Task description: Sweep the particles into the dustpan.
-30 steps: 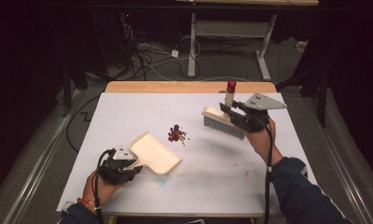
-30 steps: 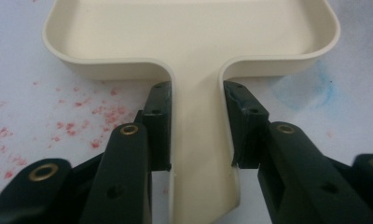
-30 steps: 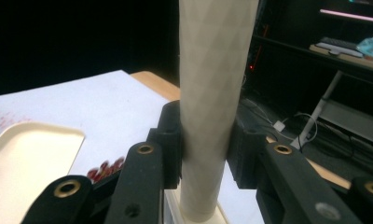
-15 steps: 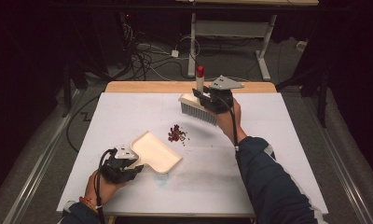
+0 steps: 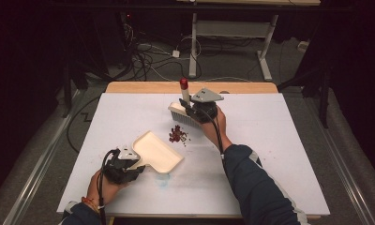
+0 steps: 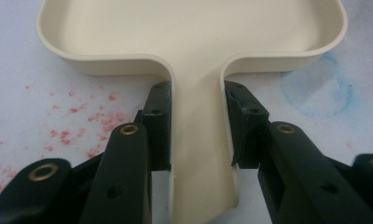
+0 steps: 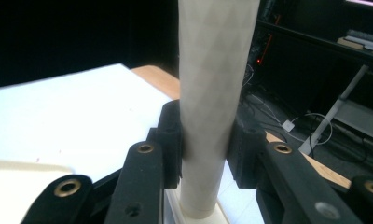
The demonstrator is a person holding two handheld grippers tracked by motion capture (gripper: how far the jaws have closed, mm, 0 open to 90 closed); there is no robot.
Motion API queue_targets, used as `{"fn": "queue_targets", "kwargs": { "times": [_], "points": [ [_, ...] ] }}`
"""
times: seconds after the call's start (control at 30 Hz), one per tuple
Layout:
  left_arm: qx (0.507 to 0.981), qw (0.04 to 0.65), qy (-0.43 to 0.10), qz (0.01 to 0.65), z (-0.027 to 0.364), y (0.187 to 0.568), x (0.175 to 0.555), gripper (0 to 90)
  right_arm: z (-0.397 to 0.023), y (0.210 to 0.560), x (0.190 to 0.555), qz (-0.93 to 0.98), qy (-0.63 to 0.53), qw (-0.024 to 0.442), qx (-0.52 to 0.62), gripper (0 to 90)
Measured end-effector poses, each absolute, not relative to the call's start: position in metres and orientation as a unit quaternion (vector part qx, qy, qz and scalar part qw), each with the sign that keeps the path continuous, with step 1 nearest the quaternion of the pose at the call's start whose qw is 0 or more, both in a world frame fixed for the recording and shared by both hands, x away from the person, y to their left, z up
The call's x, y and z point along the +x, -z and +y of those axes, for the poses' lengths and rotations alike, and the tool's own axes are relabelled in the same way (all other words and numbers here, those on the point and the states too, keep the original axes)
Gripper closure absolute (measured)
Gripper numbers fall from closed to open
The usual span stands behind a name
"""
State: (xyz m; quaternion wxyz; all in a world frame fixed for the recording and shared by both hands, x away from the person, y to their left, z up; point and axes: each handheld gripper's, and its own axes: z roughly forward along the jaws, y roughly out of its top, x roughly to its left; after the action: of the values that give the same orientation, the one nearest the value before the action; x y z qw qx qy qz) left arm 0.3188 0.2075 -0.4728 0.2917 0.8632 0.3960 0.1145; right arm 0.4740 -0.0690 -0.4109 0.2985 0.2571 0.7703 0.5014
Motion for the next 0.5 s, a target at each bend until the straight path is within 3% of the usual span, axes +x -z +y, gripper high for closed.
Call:
{"fn": "queue_targets", "kwargs": {
  "times": [0.5],
  "points": [
    [0.864, 0.287, -0.12, 0.395, 0.198, 0.472, 0.323, 63.5, -0.07, 0.421, 0.436, 0.782, -0.528, 0.251, 0.218, 69.9]
  ]
}}
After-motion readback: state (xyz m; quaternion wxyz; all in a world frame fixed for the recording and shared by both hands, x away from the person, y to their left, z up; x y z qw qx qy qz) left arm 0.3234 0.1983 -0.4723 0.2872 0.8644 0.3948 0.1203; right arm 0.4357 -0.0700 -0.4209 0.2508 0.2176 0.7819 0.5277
